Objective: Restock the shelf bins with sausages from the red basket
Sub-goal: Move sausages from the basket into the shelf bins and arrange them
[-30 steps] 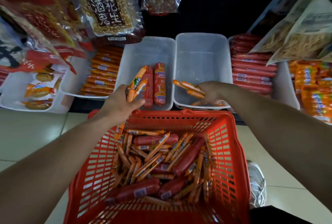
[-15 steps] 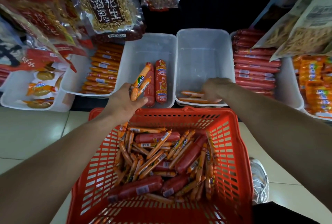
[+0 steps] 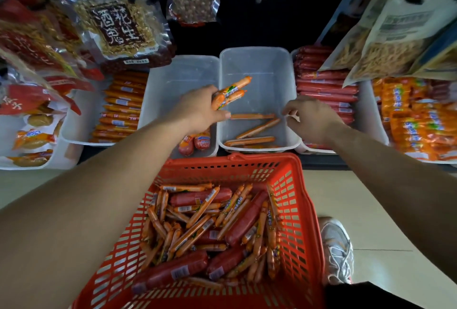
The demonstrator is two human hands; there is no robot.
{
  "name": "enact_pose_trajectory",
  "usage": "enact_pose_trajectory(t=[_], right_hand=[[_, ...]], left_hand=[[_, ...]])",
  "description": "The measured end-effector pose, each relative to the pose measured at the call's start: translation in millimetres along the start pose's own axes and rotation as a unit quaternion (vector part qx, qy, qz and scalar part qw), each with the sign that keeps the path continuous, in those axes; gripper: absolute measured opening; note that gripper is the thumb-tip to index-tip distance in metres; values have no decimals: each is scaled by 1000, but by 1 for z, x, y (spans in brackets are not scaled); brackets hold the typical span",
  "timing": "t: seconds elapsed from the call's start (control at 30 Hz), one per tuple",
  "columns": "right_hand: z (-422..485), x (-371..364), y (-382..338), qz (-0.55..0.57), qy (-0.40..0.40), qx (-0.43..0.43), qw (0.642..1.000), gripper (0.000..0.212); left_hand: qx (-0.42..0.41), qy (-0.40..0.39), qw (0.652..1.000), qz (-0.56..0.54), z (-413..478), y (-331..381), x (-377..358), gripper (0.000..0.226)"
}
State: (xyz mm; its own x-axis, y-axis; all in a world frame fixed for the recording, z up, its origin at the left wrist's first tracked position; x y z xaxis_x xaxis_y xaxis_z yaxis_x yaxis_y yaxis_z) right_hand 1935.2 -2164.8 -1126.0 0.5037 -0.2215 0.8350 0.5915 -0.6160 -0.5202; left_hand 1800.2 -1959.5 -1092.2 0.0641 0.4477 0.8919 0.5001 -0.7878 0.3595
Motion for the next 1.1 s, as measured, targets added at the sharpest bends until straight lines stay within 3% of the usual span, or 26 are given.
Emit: enact_pose_trajectory(t=[0.13, 0.23, 0.37, 0.47, 0.53, 0.67, 0.9, 1.1], right_hand=[[-22, 1, 36, 14, 16, -39, 999, 32], [-30, -9, 52, 51, -1, -46, 998, 24], [-26, -15, 62, 67, 22, -45, 996, 20], [-19, -20, 65, 72, 38, -65, 995, 16], [-17, -20, 64, 84, 66, -75, 991, 12], [-18, -23, 60, 119, 105, -94, 983, 20], [-25, -36, 63, 152, 99, -101, 978, 29], [-25, -39, 67, 156, 93, -95, 979, 31]], left_hand=[[-41, -10, 999, 28, 49, 47, -25, 39], [-54, -11, 996, 68, 81, 69, -48, 42], [-48, -64, 990, 115, 99, 66, -94, 54], [-69, -105, 977, 171, 94, 55, -121, 43], [-74, -96, 976, 182, 95, 48, -123, 48], [-72, -38, 984, 161, 113, 44, -117, 80], [-35, 10, 987, 157, 174, 44, -116, 98], [-16, -8, 984, 175, 194, 38, -116, 96]])
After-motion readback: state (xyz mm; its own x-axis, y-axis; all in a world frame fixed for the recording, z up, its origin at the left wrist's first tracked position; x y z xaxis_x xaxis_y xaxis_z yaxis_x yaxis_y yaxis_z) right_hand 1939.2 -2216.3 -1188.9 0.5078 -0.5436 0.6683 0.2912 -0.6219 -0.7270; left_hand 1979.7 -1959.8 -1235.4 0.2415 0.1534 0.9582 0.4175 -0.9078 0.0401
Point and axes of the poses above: each hand's wrist, its own z-axis towards the middle knuckle, its own x-axis out of the back of the hand, y = z × x, the point moved 8 cm from there along z, towards the middle knuckle, and after that the axes turned 10 degrees about z, right-handed, at the moved point
